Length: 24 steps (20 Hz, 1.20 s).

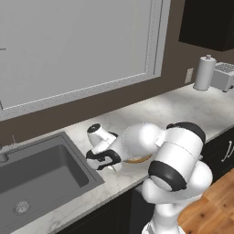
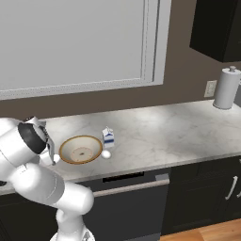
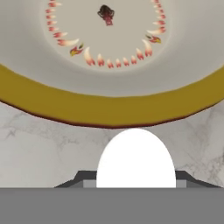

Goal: Gather the eggs and milk located in the vicinity of the sink area and place them right next to the bowl.

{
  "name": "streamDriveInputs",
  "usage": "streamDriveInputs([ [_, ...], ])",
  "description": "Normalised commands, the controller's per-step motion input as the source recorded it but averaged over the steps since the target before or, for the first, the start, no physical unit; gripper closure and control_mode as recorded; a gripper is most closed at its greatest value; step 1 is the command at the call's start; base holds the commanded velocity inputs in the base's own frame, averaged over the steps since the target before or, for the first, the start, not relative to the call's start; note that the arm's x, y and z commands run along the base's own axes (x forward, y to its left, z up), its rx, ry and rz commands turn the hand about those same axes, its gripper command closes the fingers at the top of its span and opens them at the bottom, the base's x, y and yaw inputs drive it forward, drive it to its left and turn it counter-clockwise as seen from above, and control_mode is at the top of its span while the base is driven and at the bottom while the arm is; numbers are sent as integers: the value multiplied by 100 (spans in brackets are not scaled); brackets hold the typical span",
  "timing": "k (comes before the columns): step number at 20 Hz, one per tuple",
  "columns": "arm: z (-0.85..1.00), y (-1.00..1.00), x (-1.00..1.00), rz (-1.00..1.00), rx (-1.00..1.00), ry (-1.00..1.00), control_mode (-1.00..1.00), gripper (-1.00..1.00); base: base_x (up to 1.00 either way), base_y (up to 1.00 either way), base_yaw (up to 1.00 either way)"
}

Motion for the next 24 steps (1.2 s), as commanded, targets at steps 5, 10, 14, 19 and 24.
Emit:
streamDriveInputs([
  [5, -13, 0, 14, 0, 0, 0, -100, 100, 0, 0, 0],
  [10, -15, 0, 0, 0, 0, 0, -100, 100, 0, 0, 0],
  [14, -24, 0, 0, 0, 0, 0, -100, 100, 0, 0, 0],
  [19, -11, 0, 0, 0, 0, 0, -100, 100, 0, 0, 0],
  [24, 0, 0, 0, 0, 0, 0, -100, -100, 0, 0, 0],
])
